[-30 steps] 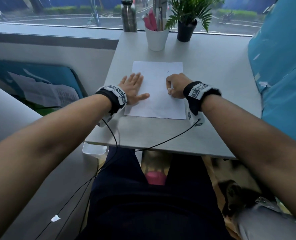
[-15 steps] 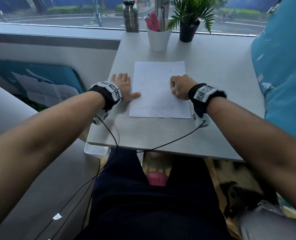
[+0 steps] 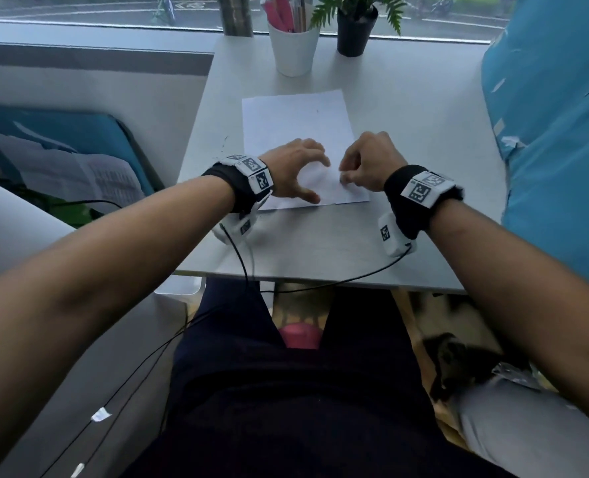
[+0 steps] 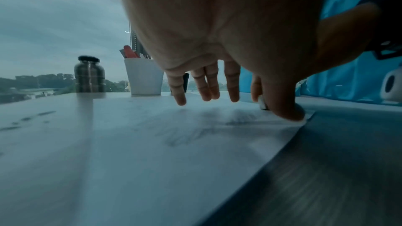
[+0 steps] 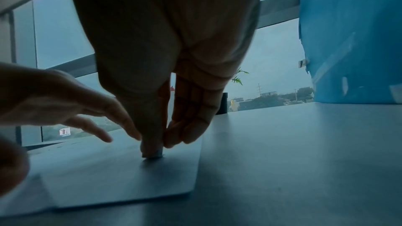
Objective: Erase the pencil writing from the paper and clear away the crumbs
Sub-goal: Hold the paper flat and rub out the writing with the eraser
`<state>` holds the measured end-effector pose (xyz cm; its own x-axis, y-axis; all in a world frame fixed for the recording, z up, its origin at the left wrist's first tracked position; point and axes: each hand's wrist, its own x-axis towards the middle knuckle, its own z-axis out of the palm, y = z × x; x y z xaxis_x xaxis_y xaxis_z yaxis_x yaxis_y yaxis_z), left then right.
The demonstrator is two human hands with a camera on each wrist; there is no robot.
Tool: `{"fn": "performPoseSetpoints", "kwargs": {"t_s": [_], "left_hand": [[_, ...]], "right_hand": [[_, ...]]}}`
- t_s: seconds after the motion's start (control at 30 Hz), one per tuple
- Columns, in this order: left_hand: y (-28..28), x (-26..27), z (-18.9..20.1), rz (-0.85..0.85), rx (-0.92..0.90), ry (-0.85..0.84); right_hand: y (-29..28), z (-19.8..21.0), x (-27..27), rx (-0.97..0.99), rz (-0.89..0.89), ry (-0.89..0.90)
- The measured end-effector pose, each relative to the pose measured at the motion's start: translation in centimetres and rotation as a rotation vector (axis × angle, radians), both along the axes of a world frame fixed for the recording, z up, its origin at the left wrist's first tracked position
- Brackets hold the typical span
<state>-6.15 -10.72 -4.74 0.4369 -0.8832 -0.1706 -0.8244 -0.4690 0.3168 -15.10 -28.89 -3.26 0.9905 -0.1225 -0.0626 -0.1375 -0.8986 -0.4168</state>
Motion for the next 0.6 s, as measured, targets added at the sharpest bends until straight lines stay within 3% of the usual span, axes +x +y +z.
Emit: {"fn": "performPoseSetpoints", "kwargs": {"t_s": [0.3,0.6], "left_hand": [[-1.8,1.0,0.8,-0.043,0.225,-0.064],[-2.8,1.9,0.3,-0.019,0.336,0.035]], "right_hand": [[-1.0,0.1,0.7,0.017,-0.093,-0.031],[-1.5,0.4,1.9,0.080,-0.224,-0.030]]}}
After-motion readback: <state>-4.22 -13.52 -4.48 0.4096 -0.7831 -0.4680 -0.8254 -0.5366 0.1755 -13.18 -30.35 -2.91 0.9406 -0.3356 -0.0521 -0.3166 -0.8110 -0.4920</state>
